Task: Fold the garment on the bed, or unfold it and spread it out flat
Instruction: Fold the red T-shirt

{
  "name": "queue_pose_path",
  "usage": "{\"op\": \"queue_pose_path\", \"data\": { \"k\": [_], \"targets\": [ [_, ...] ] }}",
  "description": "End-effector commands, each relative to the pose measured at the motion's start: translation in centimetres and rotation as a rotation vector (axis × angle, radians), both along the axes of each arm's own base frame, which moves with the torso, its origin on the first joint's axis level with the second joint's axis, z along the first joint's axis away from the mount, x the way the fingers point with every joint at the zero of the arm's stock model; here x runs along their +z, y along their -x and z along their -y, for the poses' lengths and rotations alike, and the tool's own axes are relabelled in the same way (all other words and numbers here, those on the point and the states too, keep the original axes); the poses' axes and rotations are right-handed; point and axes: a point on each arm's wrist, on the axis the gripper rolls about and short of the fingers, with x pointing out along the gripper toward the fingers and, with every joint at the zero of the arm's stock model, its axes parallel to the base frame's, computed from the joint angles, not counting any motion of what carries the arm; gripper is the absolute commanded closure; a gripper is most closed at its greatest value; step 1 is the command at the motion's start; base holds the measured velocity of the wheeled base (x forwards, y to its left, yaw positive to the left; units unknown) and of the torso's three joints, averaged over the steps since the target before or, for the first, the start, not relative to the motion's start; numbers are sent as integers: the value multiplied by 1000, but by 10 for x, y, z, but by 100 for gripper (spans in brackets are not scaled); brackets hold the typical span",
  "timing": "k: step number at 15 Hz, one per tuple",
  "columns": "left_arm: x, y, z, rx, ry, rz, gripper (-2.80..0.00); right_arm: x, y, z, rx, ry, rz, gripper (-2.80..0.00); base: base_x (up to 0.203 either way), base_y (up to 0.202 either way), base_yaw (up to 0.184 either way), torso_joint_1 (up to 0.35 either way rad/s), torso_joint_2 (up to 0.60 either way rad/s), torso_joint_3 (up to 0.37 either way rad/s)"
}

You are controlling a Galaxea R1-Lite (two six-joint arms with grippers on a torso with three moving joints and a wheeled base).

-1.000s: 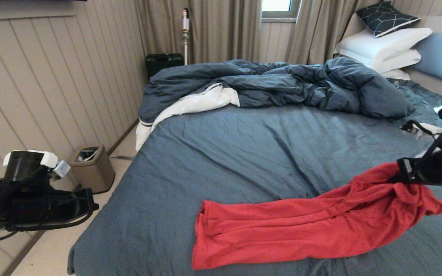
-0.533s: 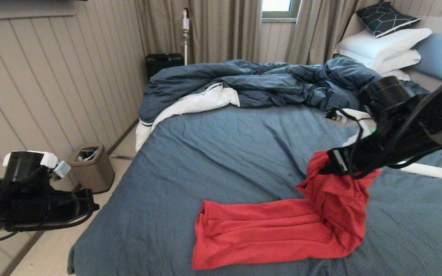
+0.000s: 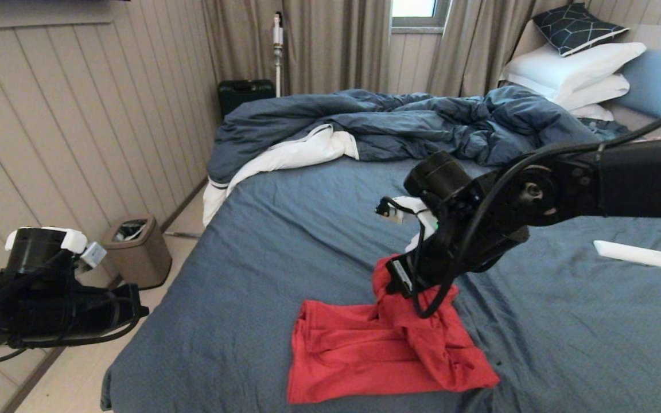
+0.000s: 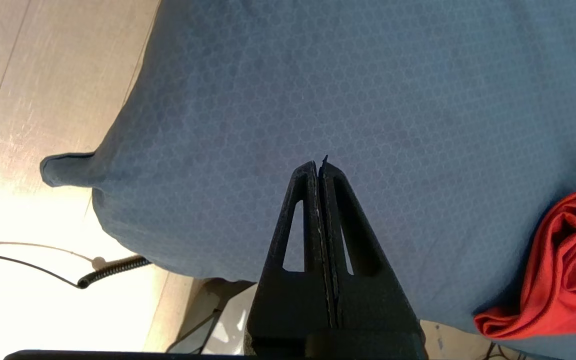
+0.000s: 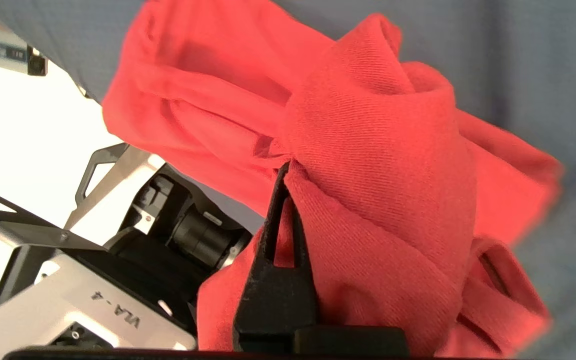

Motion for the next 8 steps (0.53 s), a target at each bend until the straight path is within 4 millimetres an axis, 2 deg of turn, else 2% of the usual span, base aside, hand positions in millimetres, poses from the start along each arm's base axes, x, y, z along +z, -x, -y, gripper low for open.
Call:
{"op": "queue_pose_path", "data": {
  "k": [1, 6, 8],
  "targets": [
    [-1, 0, 0, 1, 3, -1, 0, -17, -9, -19, 28, 17, -31, 0, 0, 0, 0, 0, 0, 0],
    [-2, -1, 0, 0, 4, -4, 0, -21, -12, -52, 81, 15, -19, 0, 0, 0, 0, 0, 0, 0],
    [-3, -1, 1, -17, 23, -5, 0, -21, -12, -55, 87, 6, -13, 0, 0, 0, 0, 0, 0, 0]
  ]
}}
